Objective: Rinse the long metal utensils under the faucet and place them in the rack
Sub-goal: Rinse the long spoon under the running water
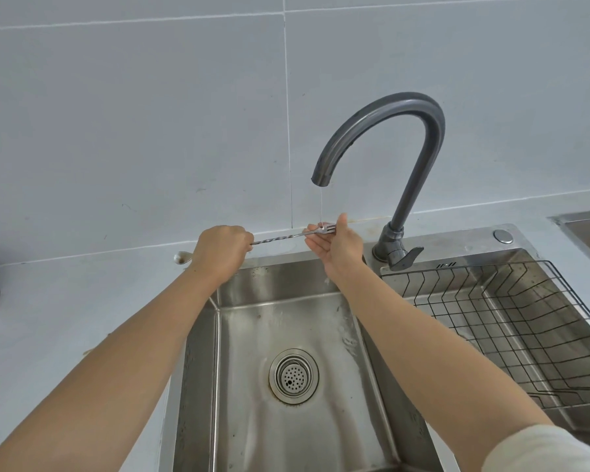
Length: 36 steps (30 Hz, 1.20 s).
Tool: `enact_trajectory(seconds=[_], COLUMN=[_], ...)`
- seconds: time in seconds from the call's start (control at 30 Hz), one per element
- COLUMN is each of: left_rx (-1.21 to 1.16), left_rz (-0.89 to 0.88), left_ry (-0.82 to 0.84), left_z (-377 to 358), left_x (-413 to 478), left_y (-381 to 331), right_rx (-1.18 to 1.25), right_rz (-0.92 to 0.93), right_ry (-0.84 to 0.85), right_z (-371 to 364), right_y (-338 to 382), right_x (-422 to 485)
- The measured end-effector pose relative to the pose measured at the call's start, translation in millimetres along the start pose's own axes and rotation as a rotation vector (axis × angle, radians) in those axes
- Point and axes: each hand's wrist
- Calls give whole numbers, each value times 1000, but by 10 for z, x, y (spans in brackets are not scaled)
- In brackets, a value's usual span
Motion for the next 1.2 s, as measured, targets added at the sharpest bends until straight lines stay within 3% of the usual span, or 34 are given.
enact_trajectory(seconds=[0.13,0.37,0.6,0.83,1.0,1.1,1.2], left_rx=[10,44,-4,-39,-78,-127,-142], left_rz=[-15,-42,-14,-13,8,-3,-41], left_ry=[5,13,22,-71,-88,-117,-154], left_z=[2,41,5,25,-11,-26,-26], left_x=[4,102,149,226,280,318,327], left_y=[-79,-282,-334,-440,-372,-406,-495], right_rx=[98,-23,-58,-72,22,-136,-546], right_rz=[65,57,33,9,51,147,309], right_ry=[89,191,11,141,35,35,37], right_z=[-84,-169,-36,50,349,498,617], right_y=[-5,-139,47,-6,184,271,343], right_x=[-56,-99,-21,-50,58,43,25])
Point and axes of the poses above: each hand's wrist, its own x-axis towards the middle knuckle, its own z-axis out of the back of the hand, y = z × x, and after that the axes turned 13 degrees about -x, right-handed
